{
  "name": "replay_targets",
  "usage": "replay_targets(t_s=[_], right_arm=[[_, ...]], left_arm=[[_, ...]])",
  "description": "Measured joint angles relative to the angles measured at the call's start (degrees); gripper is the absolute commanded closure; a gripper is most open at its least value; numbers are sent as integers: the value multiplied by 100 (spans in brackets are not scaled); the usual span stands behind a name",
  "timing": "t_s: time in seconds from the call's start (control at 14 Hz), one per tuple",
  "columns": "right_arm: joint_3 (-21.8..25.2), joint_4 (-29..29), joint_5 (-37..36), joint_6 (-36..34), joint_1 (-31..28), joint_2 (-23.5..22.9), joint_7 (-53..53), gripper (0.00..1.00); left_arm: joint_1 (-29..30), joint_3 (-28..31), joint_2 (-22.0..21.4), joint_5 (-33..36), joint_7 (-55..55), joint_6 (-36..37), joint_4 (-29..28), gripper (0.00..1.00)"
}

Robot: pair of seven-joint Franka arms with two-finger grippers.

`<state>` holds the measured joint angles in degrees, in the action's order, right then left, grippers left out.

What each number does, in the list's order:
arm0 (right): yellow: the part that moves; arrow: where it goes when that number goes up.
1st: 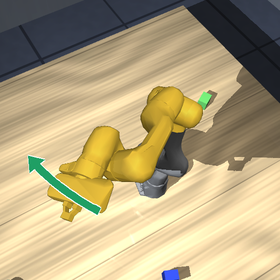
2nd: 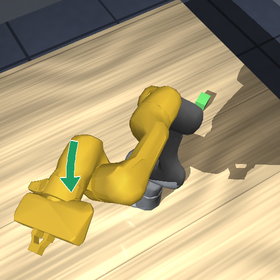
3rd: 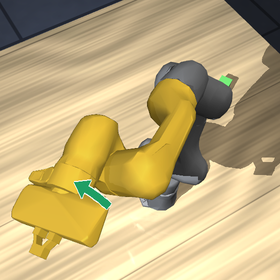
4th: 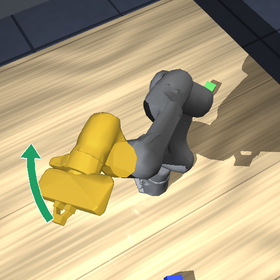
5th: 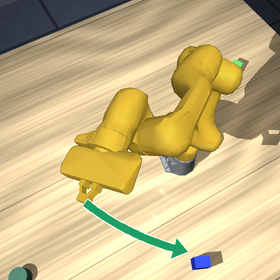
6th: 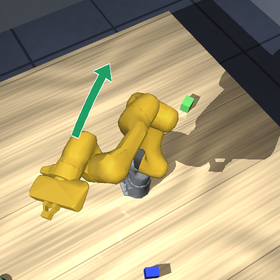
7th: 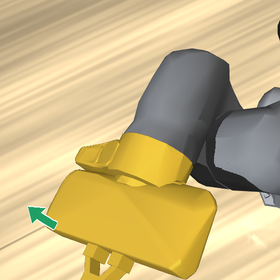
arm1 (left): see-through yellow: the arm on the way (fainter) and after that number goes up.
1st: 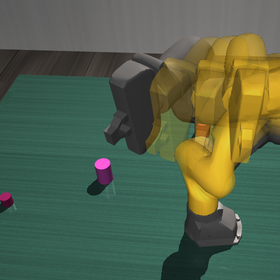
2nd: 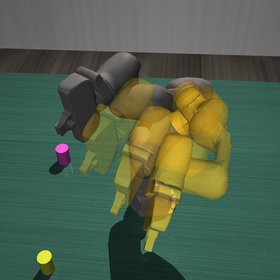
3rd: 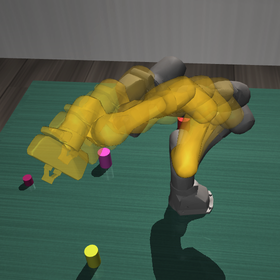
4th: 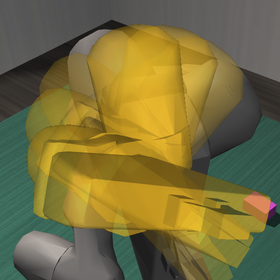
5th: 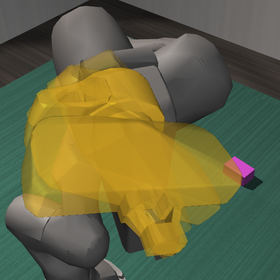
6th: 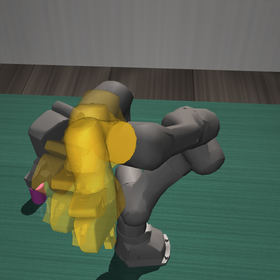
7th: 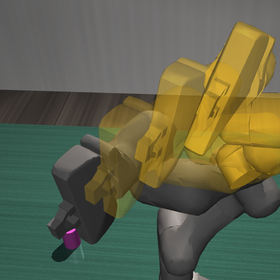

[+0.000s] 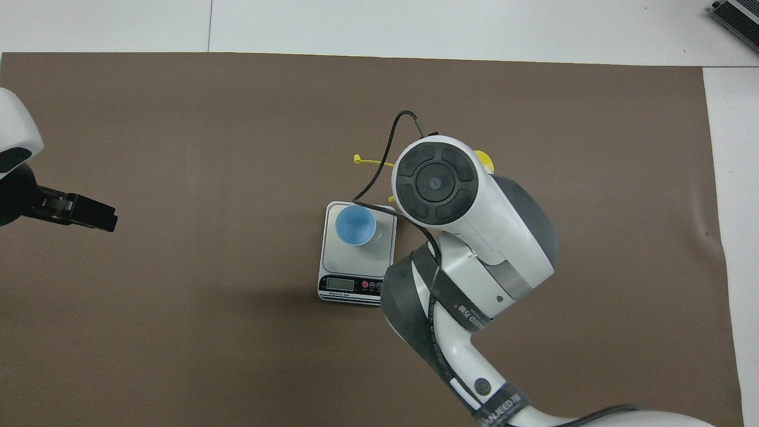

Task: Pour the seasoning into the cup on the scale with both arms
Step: 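Turn the bottle upright and carry it back with the right gripper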

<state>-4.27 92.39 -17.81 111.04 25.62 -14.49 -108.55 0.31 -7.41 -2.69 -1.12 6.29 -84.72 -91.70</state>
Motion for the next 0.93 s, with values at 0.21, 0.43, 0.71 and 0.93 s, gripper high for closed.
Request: replay_targets(t_s=[0.21, 0.43, 0.71, 0.93], right_arm=[[5, 53, 826, -224, -304, 197, 330, 100], [11, 86, 1746, -357, -790, 304, 605, 100], [20, 348, 2897, -368, -1403, 338, 994, 100], [25, 610, 3744, -369, -1952, 366, 1424, 100]], left_arm=[[-2, -4, -16, 0, 0, 3, -42, 0], [-2, -5, -27, 0, 0, 3, -57, 0], [-4, -7, -30, 0, 0, 3, -67, 0], [-11, -15, -35, 0, 0, 3, -83, 0]])
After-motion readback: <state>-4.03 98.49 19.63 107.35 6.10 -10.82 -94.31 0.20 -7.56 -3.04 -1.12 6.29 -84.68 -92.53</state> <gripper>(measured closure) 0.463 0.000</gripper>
